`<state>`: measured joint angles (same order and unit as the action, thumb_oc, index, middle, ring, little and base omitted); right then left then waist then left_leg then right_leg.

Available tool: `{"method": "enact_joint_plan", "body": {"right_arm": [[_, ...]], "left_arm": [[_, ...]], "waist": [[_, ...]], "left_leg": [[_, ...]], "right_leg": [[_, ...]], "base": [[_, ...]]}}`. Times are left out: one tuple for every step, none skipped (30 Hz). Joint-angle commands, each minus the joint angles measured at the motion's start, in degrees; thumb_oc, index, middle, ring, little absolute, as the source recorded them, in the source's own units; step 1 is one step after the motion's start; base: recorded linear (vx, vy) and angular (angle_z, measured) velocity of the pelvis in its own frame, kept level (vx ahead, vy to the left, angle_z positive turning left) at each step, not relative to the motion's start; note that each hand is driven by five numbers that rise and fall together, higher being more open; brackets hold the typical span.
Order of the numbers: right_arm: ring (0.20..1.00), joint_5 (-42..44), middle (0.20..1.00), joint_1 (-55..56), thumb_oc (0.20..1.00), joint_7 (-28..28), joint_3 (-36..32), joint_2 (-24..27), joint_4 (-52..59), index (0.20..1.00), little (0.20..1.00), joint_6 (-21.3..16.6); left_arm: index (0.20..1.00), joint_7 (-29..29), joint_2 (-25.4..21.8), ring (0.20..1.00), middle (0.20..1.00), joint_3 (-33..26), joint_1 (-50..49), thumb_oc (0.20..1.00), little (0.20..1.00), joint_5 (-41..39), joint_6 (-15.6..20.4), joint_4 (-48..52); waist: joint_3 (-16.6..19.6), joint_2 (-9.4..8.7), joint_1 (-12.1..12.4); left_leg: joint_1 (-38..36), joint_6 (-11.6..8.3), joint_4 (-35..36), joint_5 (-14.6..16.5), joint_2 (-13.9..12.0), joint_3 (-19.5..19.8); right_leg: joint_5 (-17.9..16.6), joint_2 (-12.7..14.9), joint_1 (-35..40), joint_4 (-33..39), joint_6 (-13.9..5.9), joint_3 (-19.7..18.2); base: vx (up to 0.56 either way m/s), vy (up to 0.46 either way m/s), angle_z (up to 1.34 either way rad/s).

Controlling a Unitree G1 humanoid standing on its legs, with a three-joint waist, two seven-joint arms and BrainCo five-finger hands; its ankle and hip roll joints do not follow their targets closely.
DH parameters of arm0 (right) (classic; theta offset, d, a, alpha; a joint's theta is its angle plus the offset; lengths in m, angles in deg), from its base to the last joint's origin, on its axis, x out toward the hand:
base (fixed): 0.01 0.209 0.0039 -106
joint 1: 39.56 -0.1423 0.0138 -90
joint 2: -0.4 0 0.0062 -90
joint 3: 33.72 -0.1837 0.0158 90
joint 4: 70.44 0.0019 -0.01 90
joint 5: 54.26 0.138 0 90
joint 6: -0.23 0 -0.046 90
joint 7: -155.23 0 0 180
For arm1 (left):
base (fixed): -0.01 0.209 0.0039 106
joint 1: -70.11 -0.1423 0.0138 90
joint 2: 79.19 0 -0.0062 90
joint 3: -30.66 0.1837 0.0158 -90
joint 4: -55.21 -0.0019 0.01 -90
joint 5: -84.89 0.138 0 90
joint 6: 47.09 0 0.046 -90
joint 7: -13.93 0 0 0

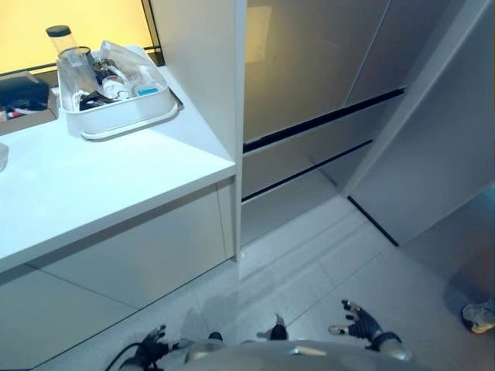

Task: Take the drinks into the refrigerator

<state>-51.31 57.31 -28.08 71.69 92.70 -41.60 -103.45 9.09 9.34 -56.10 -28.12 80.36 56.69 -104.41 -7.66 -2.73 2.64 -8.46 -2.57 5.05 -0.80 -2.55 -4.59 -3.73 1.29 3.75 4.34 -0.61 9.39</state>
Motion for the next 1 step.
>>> {"method": "enact_joint_plan", "body": {"right_arm": [[1.0,2.17,1.0,-4.18,1.0,-0.4,0.89,0.54,-0.42,1.0,1.0,0.47]], "left_arm": [[1.0,0.91,1.25,1.0,1.0,-2.06,4.95,1.0,1.0,-3.75,0.12,-0.68]], "waist": [[-0.29,-0.9,0.57]], "left_leg": [[0.65,0.83,-0.05,2.54,1.54,0.38]], "right_leg": [[0.27,3.75,0.34,-2.82,-5.91,-1.33]], "base": [[0.0,0.0,0.0]]}}
